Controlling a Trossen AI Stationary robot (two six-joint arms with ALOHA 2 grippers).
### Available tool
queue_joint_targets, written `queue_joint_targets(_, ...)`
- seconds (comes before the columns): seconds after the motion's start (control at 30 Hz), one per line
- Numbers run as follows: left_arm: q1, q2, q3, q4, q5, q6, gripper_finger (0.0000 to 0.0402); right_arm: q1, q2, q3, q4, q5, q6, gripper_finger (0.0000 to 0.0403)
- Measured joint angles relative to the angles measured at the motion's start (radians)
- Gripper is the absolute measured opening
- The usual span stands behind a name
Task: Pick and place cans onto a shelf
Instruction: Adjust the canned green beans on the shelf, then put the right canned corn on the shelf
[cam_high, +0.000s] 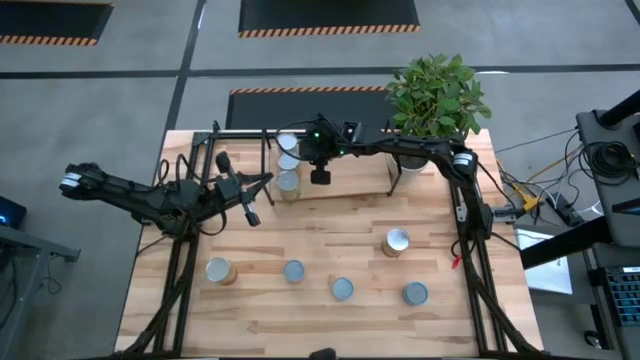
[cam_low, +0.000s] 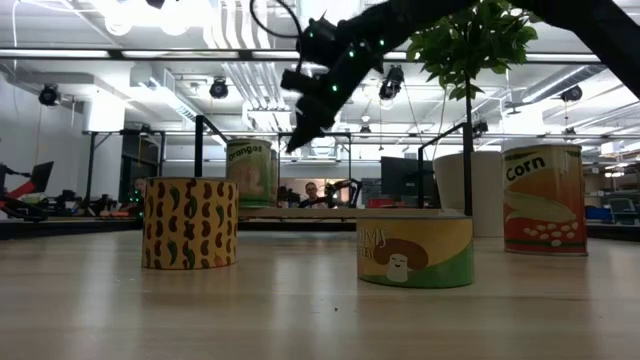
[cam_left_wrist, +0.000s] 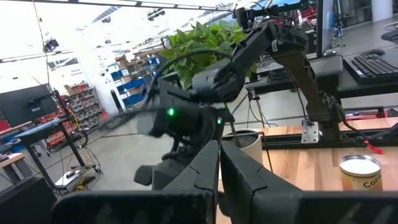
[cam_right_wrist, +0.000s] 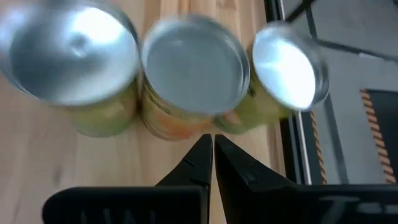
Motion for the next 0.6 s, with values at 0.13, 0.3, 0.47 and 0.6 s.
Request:
queue_joint_targets(0.13, 0.0, 0.0, 0.0, 0.0, 0.0, 0.0, 0.0, -0.006, 0.002, -0.046, 0.071, -0.001, 0.019, 0.0009)
queue_joint_targets(0.3, 0.0, 0.0, 0.0, 0.0, 0.0, 0.0, 0.0, -0.005, 0.002, -0.063, 0.123, -0.005, 0.019, 0.0009)
queue_joint_targets(0.47, 0.0, 0.0, 0.0, 0.0, 0.0, 0.0, 0.0, 0.0, 0.002, -0.064, 0.165, -0.009, 0.025, 0.0009)
queue_joint_targets(0.6, 0.0, 0.0, 0.0, 0.0, 0.0, 0.0, 0.0, 0.0, 0.002, -0.064, 0.17, -0.009, 0.032, 0.0009)
